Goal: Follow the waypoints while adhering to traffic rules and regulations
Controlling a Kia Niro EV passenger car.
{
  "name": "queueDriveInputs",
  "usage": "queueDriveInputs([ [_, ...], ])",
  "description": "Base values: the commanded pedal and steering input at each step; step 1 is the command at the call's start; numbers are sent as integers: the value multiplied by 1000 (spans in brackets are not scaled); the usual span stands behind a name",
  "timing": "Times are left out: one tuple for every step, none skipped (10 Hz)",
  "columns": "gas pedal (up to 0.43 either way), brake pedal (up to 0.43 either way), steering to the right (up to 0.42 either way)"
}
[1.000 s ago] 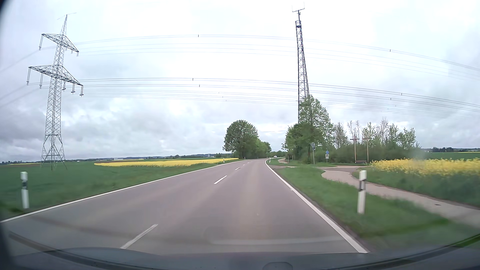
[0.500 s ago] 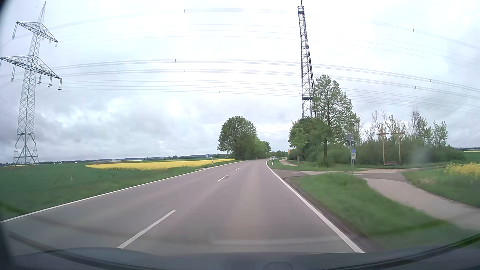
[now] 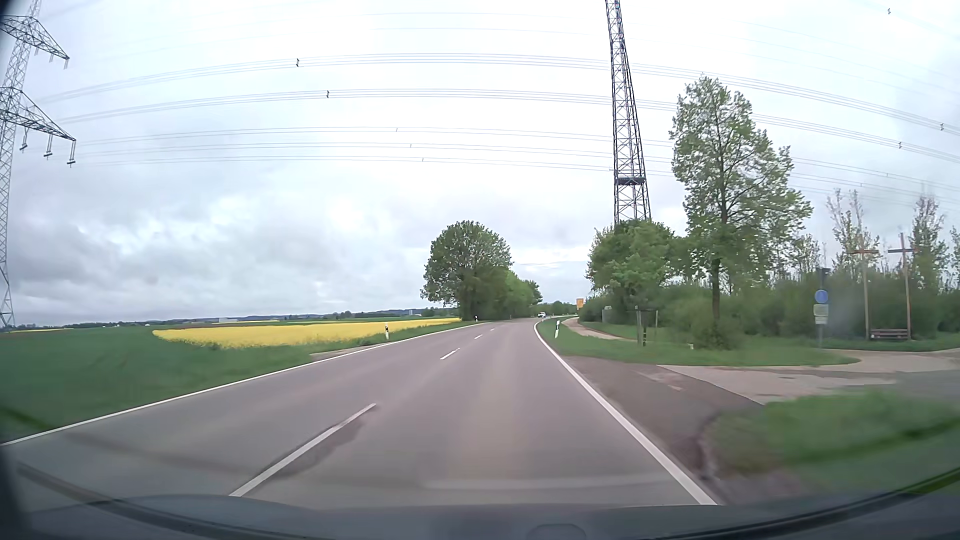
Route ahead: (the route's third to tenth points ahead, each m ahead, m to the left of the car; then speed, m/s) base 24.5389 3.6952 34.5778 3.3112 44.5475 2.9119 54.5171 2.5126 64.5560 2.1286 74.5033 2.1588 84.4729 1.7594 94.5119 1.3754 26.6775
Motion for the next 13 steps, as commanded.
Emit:
queueDriveInputs([
  [220,0,2],
  [220,0,2],
  [220,0,2],
  [220,0,2],
  [220,0,2],
  [220,0,2],
  [220,0,3],
  [220,0,3],
  [220,0,4],
  [220,0,5],
  [220,0,6],
  [209,0,6],
  [209,0,7],
])
